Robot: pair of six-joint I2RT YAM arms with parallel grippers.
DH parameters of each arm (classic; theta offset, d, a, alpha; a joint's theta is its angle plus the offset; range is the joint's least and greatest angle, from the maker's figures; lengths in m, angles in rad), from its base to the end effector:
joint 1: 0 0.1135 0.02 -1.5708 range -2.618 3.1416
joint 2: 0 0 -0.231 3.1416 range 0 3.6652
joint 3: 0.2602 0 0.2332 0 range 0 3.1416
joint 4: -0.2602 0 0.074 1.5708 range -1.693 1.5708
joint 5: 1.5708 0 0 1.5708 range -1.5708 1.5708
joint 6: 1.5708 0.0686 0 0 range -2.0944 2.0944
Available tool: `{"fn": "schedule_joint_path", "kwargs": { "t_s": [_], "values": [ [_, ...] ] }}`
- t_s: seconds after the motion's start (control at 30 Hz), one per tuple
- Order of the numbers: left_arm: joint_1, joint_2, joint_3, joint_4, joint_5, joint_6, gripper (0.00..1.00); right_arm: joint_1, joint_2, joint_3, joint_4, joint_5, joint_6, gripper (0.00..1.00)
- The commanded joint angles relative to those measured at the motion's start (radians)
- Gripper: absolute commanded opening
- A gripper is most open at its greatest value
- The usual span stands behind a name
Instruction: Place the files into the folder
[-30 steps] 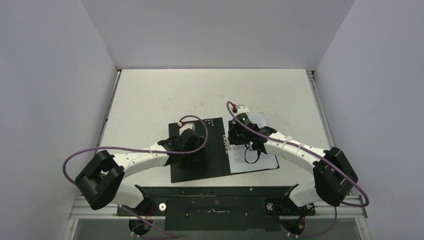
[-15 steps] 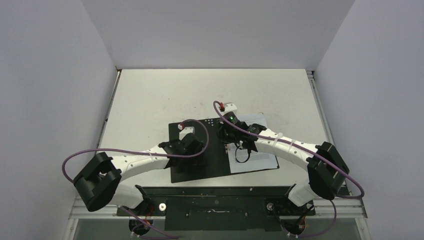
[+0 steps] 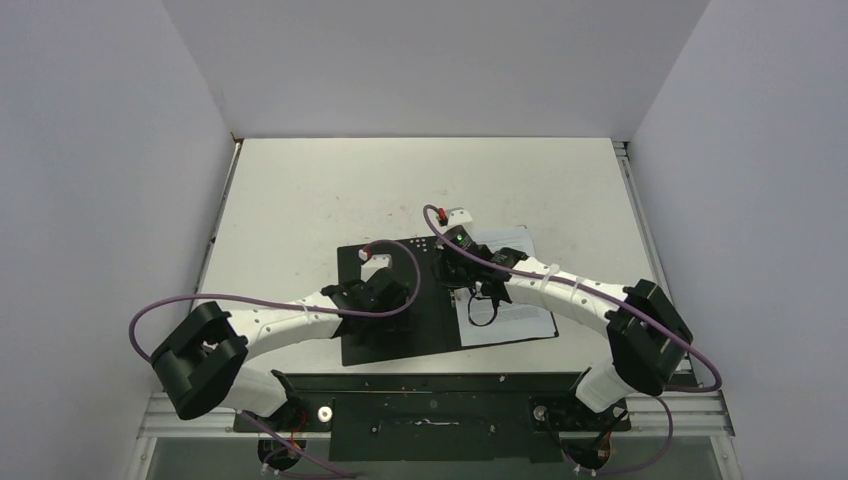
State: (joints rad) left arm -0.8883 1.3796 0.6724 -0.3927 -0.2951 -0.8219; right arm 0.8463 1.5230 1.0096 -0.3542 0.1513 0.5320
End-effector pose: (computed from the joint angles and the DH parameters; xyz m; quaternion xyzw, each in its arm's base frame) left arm 0.1730 -0.1812 0.1151 -0.0023 0.9625 -0.0803 0.2593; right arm 0.2241 0.2376 0.1776 -0.1208 0.9287 0.1636 0.3102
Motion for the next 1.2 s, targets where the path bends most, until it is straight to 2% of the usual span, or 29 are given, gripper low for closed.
{"fn": "schedule_joint_path", "kwargs": {
  "t_s": [0.0, 0.6, 0.87, 1.17],
  "values": [
    [-0.007, 0.042, 0.001, 0.033, 0.033, -0.02, 0.97, 0.012, 0.014, -0.008, 0.01, 0.036, -0.016, 0.2],
    [-0.009, 0.056, -0.009, 0.041, 0.028, -0.039, 0.97, 0.037, 0.026, -0.064, 0.002, 0.039, -0.022, 0.13],
    [-0.007, 0.058, -0.013, 0.051, 0.039, -0.056, 0.96, 0.057, 0.033, -0.086, -0.046, 0.076, -0.036, 0.07],
    [-0.007, 0.056, -0.02, 0.053, 0.042, -0.072, 0.97, 0.066, 0.042, -0.148, -0.085, 0.097, -0.024, 0.05]
  ]
}}
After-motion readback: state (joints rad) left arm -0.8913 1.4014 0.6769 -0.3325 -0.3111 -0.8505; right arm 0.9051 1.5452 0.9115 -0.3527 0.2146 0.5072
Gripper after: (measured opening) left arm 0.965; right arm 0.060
